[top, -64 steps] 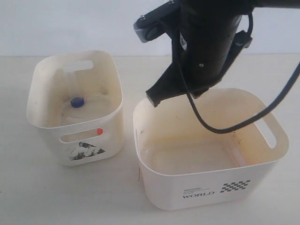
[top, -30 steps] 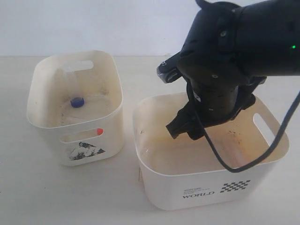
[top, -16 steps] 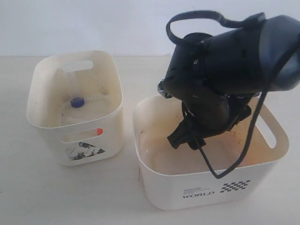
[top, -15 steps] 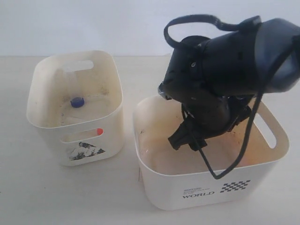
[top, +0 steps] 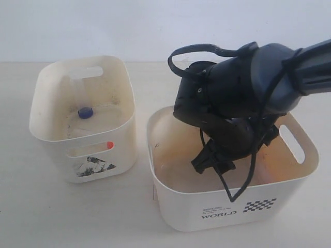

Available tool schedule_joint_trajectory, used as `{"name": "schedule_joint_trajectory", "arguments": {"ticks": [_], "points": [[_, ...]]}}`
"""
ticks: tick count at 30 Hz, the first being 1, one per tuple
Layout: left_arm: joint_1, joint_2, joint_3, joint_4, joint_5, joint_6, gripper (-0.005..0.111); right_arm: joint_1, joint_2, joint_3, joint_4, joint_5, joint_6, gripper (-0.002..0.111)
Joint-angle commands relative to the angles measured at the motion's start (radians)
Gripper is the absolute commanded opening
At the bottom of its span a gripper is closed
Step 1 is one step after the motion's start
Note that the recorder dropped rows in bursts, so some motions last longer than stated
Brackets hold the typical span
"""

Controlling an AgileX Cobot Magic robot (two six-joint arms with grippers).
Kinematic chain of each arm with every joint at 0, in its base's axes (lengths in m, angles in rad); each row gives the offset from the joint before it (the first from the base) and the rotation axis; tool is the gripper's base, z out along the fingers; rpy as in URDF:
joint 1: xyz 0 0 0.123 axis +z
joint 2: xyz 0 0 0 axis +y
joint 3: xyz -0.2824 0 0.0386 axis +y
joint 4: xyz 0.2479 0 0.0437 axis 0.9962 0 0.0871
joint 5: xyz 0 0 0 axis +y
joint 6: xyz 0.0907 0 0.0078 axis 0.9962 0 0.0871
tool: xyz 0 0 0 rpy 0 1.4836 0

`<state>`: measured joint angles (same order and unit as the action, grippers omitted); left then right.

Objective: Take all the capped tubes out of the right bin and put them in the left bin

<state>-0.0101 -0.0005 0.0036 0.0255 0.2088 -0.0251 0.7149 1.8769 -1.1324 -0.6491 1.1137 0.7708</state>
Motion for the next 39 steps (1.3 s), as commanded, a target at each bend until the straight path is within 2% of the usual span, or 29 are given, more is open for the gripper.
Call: {"name": "schedule_joint_trajectory", "arguments": {"ticks": [1,27,39], "points": [[0.0,0.0,-0.004,-0.006,-0.006,-0.01,0.004,-0.047,-0.001,0.004,0.018,0.019,0.009,0.07],[0.0,0.0,-0.004,-0.006,-0.006,-0.01,0.004,-0.056,0.001,0.006,0.038,-0.016,-0.011,0.07],[0.0,0.0,-0.004,-0.006,-0.006,-0.01,0.004,-0.058,0.021,0.109,-0.005,-0.09,0.052,0.07]]}}
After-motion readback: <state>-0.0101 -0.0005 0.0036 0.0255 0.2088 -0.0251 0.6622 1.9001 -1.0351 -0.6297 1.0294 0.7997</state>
